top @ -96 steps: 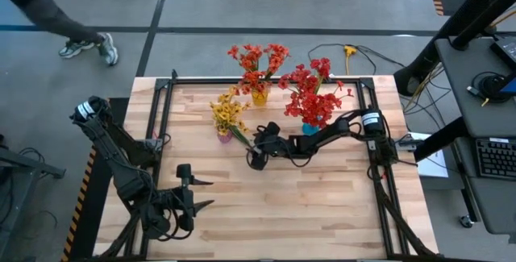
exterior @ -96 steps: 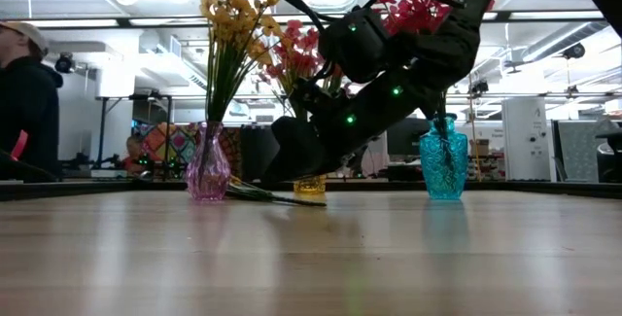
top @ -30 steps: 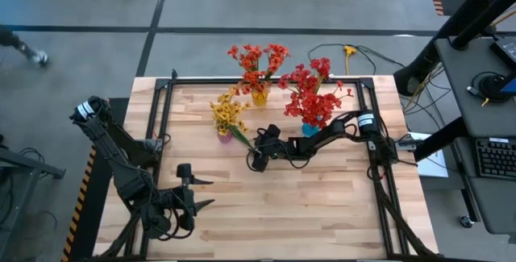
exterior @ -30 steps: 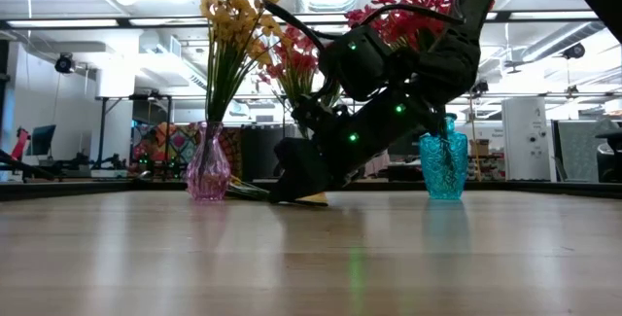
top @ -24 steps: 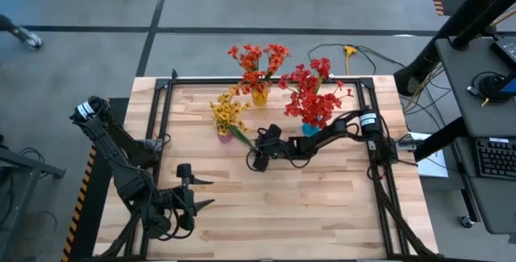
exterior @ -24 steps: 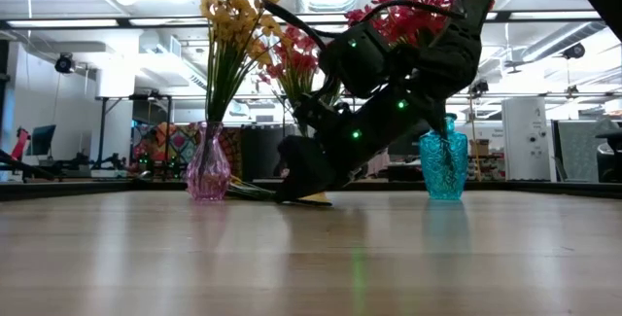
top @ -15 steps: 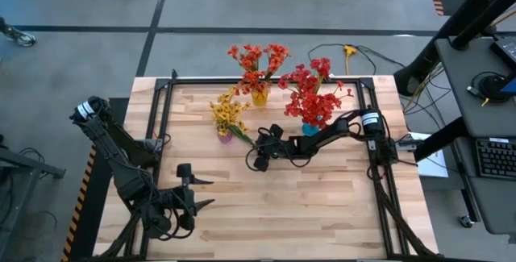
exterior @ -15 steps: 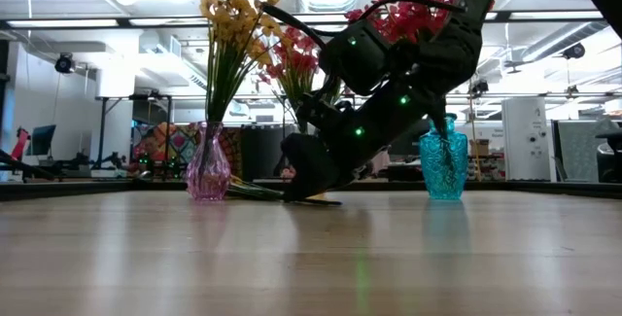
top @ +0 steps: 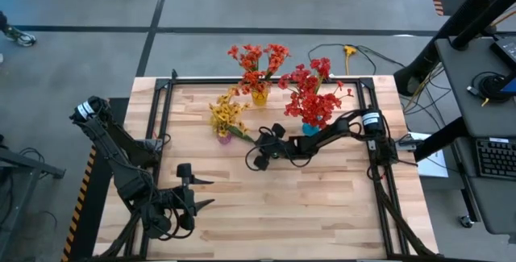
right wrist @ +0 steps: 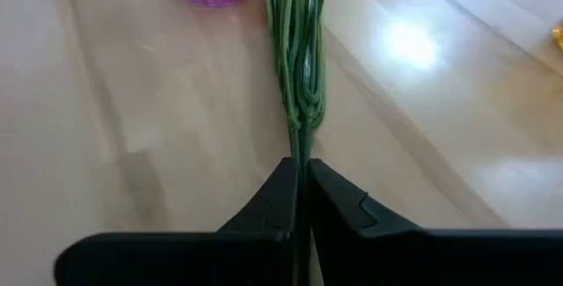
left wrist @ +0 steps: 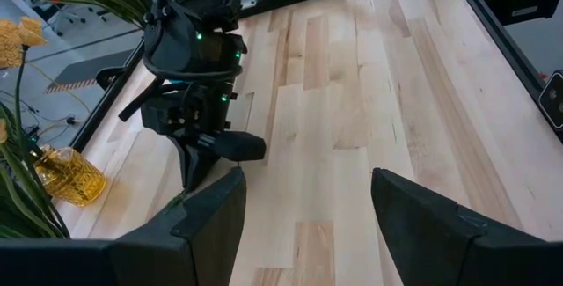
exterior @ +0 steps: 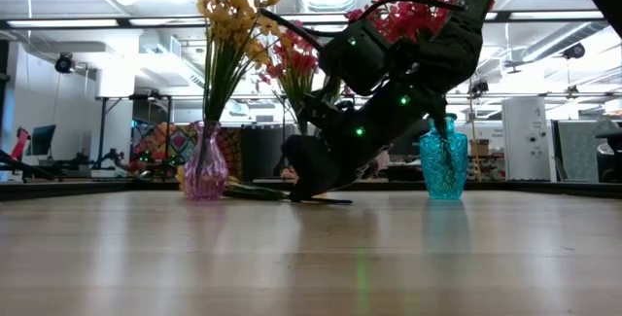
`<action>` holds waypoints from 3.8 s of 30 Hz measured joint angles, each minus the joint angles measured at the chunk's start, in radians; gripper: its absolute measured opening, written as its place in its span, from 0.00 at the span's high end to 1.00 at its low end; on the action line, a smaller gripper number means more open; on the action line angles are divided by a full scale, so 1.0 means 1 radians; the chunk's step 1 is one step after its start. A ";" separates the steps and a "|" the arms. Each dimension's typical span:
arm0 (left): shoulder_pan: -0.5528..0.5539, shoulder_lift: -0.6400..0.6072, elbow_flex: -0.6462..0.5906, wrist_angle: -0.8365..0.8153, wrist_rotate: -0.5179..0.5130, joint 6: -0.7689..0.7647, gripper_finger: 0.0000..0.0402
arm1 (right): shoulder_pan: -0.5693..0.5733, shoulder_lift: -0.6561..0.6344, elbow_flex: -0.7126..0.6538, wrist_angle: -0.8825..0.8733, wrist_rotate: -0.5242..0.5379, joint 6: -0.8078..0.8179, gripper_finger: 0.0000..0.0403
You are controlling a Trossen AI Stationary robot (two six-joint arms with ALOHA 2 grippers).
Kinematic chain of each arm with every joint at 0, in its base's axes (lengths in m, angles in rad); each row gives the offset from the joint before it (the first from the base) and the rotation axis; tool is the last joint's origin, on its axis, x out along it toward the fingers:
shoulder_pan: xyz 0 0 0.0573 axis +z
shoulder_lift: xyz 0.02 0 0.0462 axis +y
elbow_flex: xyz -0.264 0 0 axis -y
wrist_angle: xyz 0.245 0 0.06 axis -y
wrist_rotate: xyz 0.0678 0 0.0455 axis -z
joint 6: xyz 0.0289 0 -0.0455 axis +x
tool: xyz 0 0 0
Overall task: Sort flowers into vase by color
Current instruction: Put the yellow flower into the purple vase
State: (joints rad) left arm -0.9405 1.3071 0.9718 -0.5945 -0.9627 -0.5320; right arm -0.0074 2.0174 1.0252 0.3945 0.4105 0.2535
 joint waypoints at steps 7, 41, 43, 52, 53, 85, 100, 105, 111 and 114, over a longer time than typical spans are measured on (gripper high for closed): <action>0.000 0.000 0.000 -0.004 0.000 0.000 0.43 | -0.003 -0.069 -0.003 -0.098 0.118 0.044 0.97; 0.006 0.028 -0.206 0.296 -0.154 -0.369 0.43 | 0.184 -0.756 -0.005 -1.099 -0.231 0.364 0.97; 0.006 0.039 -0.238 0.366 -0.154 -0.368 0.43 | 0.202 -0.757 -0.005 -1.085 -0.232 0.358 0.97; 0.006 0.099 -0.272 0.583 -0.154 -0.169 0.43 | 0.257 -0.758 -0.005 -0.860 -0.342 0.241 0.97; 0.006 0.103 -0.271 0.614 -0.155 -0.130 0.43 | 0.262 -0.759 -0.005 -0.819 -0.362 0.220 0.97; 0.170 0.114 -0.216 1.326 0.093 0.695 0.43 | 0.340 -0.291 -0.047 0.638 -0.360 -0.332 0.97; 0.195 0.120 -0.216 1.382 0.133 0.729 0.57 | 0.302 -0.153 0.059 0.644 -0.357 -0.360 0.97; 0.193 0.120 -0.216 1.383 0.052 0.725 0.76 | 0.302 -0.155 0.056 0.643 -0.355 -0.369 0.97; 0.193 0.120 -0.216 1.381 0.031 0.708 0.96 | 0.302 -0.155 0.056 0.640 -0.356 -0.351 0.93; 0.193 0.120 -0.216 1.379 0.031 0.706 0.98 | 0.301 -0.157 0.056 0.638 -0.354 -0.325 0.84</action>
State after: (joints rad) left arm -0.7471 1.4269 0.7555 0.7849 -0.9318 0.1745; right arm 0.2935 1.8609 1.0817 1.0325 0.0569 -0.0714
